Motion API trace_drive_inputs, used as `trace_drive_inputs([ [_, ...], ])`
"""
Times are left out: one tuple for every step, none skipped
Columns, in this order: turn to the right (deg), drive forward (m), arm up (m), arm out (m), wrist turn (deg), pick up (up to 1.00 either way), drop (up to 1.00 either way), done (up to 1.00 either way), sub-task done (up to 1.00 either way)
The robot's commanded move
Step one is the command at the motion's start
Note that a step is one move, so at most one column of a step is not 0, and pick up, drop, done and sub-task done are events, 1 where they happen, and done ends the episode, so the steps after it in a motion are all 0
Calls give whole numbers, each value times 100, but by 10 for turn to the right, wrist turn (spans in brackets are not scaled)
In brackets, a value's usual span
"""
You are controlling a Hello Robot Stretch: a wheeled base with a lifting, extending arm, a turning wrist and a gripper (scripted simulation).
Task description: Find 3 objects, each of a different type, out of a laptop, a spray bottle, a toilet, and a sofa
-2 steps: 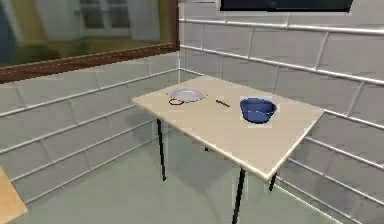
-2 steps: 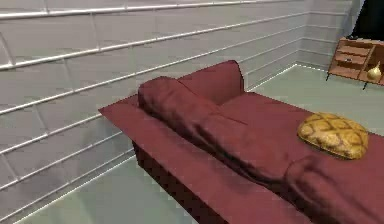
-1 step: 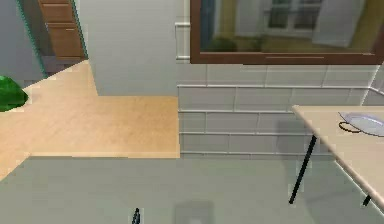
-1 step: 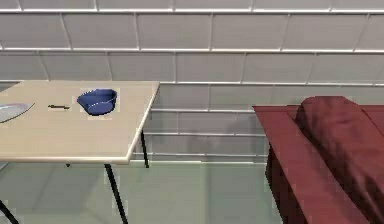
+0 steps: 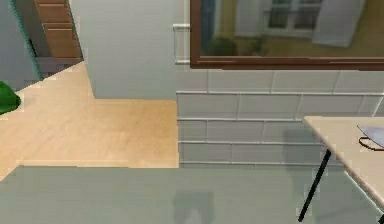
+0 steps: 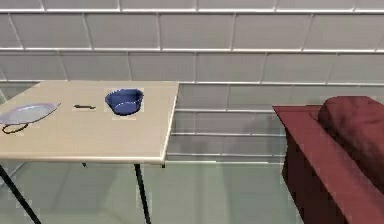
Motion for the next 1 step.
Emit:
trace_drive_inputs([
  [450,0,0,0,0,0,0,0,0],
])
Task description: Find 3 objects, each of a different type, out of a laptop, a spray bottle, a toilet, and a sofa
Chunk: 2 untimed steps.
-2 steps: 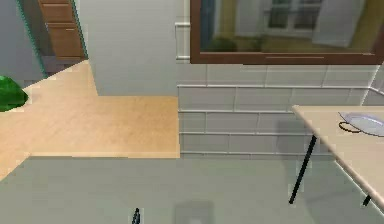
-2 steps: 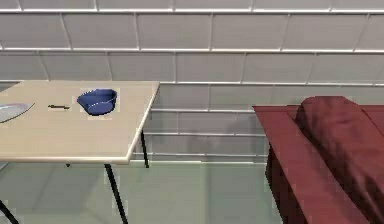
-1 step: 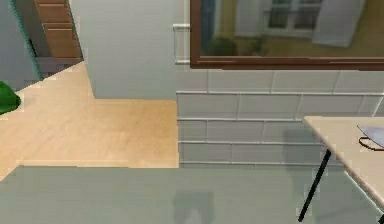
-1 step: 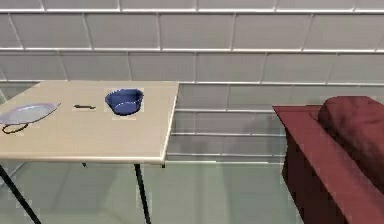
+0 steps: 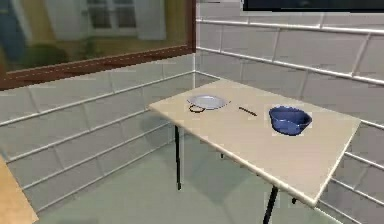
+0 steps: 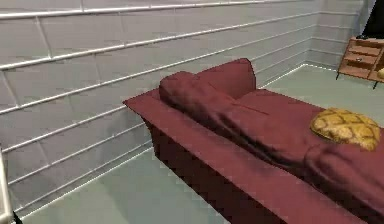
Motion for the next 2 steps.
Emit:
trace_drive_inputs([
  [450,0,0,0,0,0,0,0,0],
  [450,0,0,0,0,0,0,0,0],
])
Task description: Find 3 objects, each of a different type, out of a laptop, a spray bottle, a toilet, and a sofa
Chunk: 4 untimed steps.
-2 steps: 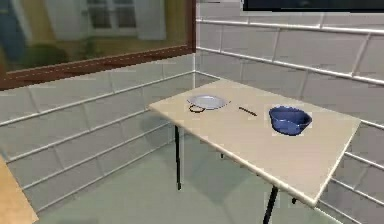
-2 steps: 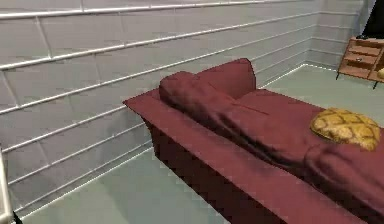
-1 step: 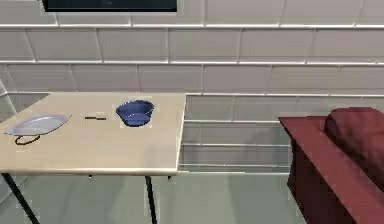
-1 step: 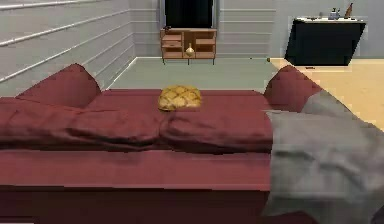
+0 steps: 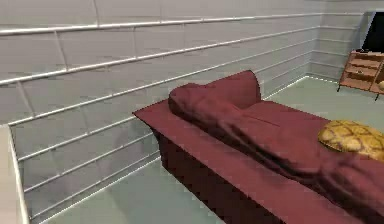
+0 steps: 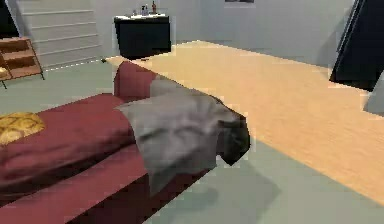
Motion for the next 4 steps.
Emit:
trace_drive_inputs([
  [420,0,0,0,0,0,0,0,0],
  [0,0,0,0,0,0,0,0,100],
  [450,0,0,0,0,0,0,0,0],
  [450,0,0,0,0,0,0,0,0],
])
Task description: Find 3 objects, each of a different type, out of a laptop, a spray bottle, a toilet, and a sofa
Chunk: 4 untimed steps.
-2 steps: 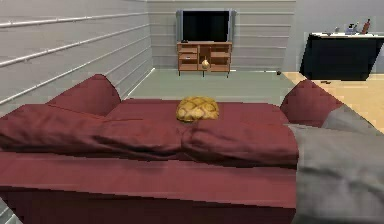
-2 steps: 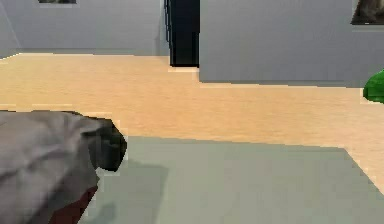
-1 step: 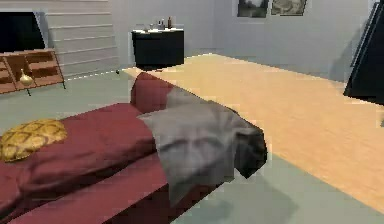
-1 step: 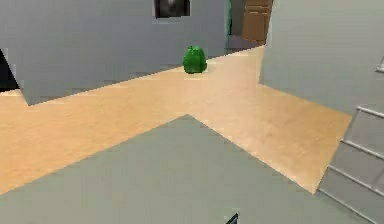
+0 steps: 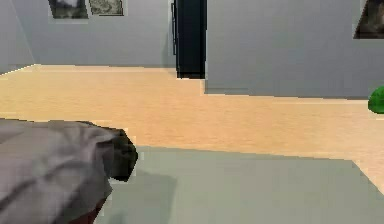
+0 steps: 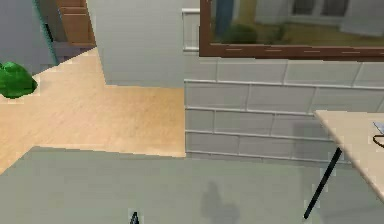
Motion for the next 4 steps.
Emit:
trace_drive_inputs([
  [60,0,0,0,0,0,0,0,0],
  [0,95,0,0,0,0,0,0,0],
  [-180,0,0,0,0,0,0,0,0],
  [0,90,0,0,0,0,0,0,0],
])
